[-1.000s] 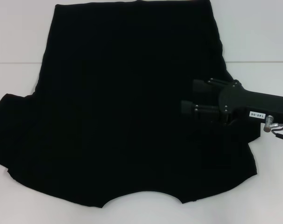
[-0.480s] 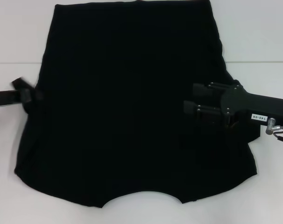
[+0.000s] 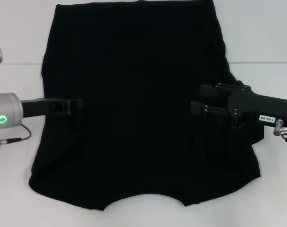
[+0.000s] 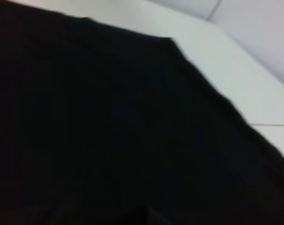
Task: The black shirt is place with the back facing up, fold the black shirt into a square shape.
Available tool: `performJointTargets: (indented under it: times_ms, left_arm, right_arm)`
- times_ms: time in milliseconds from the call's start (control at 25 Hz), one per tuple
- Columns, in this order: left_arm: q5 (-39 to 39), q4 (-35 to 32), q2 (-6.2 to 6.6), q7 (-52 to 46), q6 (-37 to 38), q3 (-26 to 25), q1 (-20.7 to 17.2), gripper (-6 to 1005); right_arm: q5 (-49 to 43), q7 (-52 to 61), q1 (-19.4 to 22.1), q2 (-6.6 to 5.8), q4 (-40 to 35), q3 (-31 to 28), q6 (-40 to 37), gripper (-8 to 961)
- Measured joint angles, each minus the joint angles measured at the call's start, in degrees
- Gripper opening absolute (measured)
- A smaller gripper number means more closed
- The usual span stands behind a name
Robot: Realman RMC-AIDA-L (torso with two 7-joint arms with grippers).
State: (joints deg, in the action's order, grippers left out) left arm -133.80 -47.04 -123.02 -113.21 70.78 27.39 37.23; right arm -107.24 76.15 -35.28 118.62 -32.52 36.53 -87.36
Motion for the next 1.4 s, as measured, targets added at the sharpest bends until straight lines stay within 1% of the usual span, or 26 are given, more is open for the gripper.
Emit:
performJointTargets:
  times_ms: [160, 320, 520, 680, 840, 960, 1000, 1040, 1200, 1280, 1400]
  left_arm:
    - [2.41, 1.86, -0.3, 3.28, 0.61, 0.94, -0.31, 0]
    - [3.08, 5.29, 0.45, 3.7, -0.07, 1.05, 0.52, 0]
    - [5.01, 6.23, 0.71, 4.08, -1.27, 0.86, 0.96, 102]
    - [7.41, 5.98, 0.7, 5.77, 1.45, 1.13, 0.81, 223]
    - [12.01, 7.28, 0.49, 12.6, 7.5, 1.15, 0.52, 325]
    - [16.08, 10.8, 0.36, 20.74, 11.72, 1.14, 0.43, 387]
    - [16.08, 10.8, 0.36, 20.74, 11.72, 1.14, 0.43, 407]
    - [17.0, 13.69, 0.41, 26.48, 13.95, 1.26, 1.03, 428]
    - [16.97, 14.82, 0.23, 31.25, 15.11, 3.53, 1.6, 510]
    - [16.99, 14.77, 0.07, 33.33, 15.21, 5.38, 1.62, 607]
    - [16.81, 14.43, -0.32, 37.08, 15.14, 8.53, 1.43, 752]
  right_arm:
    - [0.02, 0.01, 0.03, -0.13, 0.0, -0.23, 0.0, 707]
    - [0.02, 0.09, -0.18, -0.32, 0.0, -0.69, 0.0, 701]
    - [0.02, 0.18, -0.52, -0.79, -0.05, -1.94, 0.38, 693]
    - [0.02, 1.77, -0.54, -1.61, -0.07, -2.96, 2.16, 687]
    - [-0.09, 7.2, -0.49, -3.06, -0.37, -3.29, 4.96, 680]
    - [-1.07, 16.13, -0.47, -4.67, -1.89, -2.65, 7.96, 676]
    - [-2.26, 19.87, -0.47, -5.15, -2.79, -2.53, 9.08, 674]
    - [-3.8, 24.17, -0.52, -5.63, -3.76, -2.48, 10.16, 672]
    - [-13.02, 38.93, -1.47, -7.56, -7.41, -2.41, 12.45, 666]
    - [-17.65, 44.88, -2.18, -8.3, -8.4, -2.37, 12.9, 663]
    - [-23.56, 51.76, -3.0, -8.82, -9.76, -2.34, 13.44, 658]
